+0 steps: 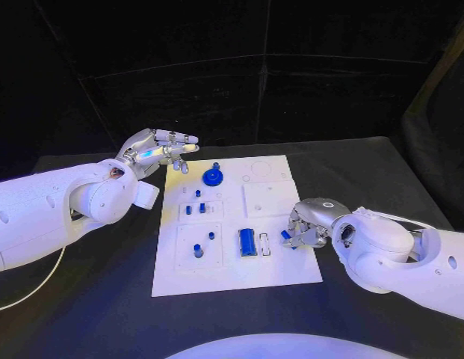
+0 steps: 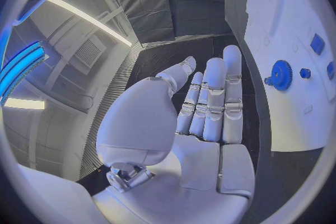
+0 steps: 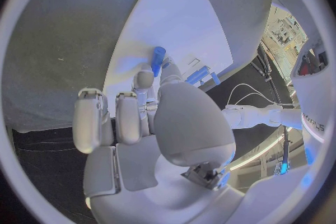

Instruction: Assemble the parts on the task board

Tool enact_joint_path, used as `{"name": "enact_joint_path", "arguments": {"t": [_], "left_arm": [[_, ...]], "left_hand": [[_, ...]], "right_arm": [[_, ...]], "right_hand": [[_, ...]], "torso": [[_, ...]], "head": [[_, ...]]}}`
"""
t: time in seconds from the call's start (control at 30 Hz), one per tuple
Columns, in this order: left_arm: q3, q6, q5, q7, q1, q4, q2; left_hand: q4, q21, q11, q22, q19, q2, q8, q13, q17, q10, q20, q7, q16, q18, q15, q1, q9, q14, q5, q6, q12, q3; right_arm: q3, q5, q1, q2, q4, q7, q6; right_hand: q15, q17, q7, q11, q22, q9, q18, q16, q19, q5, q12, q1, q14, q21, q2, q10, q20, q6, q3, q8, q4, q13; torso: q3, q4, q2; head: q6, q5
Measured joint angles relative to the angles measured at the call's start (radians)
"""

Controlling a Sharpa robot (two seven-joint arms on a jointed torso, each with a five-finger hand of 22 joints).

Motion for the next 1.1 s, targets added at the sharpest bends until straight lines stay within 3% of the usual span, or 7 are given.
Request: {"name": "enact_joint_path", "arguments": {"t": [0.33, 0.53, 0.67, 1.1], "left_arm": [[0.000, 0.001, 0.000, -0.001, 0.000, 0.001, -0.001], [0.000, 0.001, 0.000, -0.001, 0.000, 0.001, -0.001], [0.000, 0.001, 0.000, -0.002, 0.000, 0.001, 0.000], [0.000, 0.001, 0.000, -0.003, 0.000, 0.000, 0.000]], "left_hand": [[0.000, 0.000, 0.000, -0.001, -0.003, 0.000, 0.000, 0.000, -0.002, 0.000, 0.003, 0.000, 0.000, 0.000, 0.000, 0.000, 0.000, 0.000, 0.000, 0.000, 0.000, 0.000], [0.000, 0.000, 0.000, -0.001, -0.003, 0.000, 0.000, 0.000, -0.002, 0.000, 0.003, 0.000, 0.000, 0.000, 0.004, 0.000, 0.000, -0.004, 0.000, 0.000, 0.000, 0.000], [0.000, 0.000, 0.000, -0.001, -0.003, 0.000, 0.000, 0.000, -0.002, 0.000, 0.003, 0.000, 0.000, 0.000, 0.004, 0.000, 0.000, -0.004, 0.000, 0.000, 0.000, 0.000], [0.000, 0.000, 0.000, -0.001, -0.003, 0.000, 0.000, 0.000, -0.002, 0.000, 0.003, 0.000, 0.000, 0.000, 0.004, 0.000, 0.000, -0.004, 0.000, 0.000, 0.000, 0.000]], "right_arm": [[0.003, -0.043, 0.003, 0.015, -0.005, -0.001, 0.037], [0.003, -0.054, 0.003, 0.019, -0.006, -0.001, 0.044], [0.004, -0.056, 0.005, 0.023, -0.009, -0.002, 0.047], [0.008, -0.078, 0.010, 0.040, -0.020, -0.004, 0.086]], "right_hand": [[0.000, -0.003, 0.004, -0.004, 0.000, 0.001, 0.000, -0.005, 0.000, -0.002, -0.012, 0.030, 0.000, 0.000, 0.012, -0.004, 0.000, 0.000, 0.019, -0.005, -0.019, -0.007], [0.000, -0.002, 0.005, -0.004, 0.000, 0.001, 0.000, -0.005, 0.000, 0.078, -0.023, 0.036, 0.000, 0.000, 0.023, -0.004, 0.000, -0.009, 0.049, -0.016, -0.004, -0.013], [0.000, -0.001, 0.006, 0.000, 0.000, 0.001, 0.000, -0.005, 0.000, 0.120, -0.031, 0.051, 0.000, 0.000, 0.028, -0.008, 0.000, -0.020, 0.078, -0.040, -0.007, -0.017], [0.000, 0.000, 0.007, 0.000, 0.000, 0.017, 0.000, -0.005, 0.000, 0.124, -0.045, 0.072, 0.000, -0.004, 0.014, -0.015, 0.000, -0.011, 0.124, -0.055, -0.005, -0.026]], "torso": [[-0.0003, 0.0016, -0.001], [-0.0003, 0.0013, -0.002], [-0.0003, 0.0012, -0.002], [-0.0006, 0.0011, -0.002]], "head": [[-0.001, 0.000], [0.000, 0.000], [0.002, 0.000], [0.007, -0.002]]}}
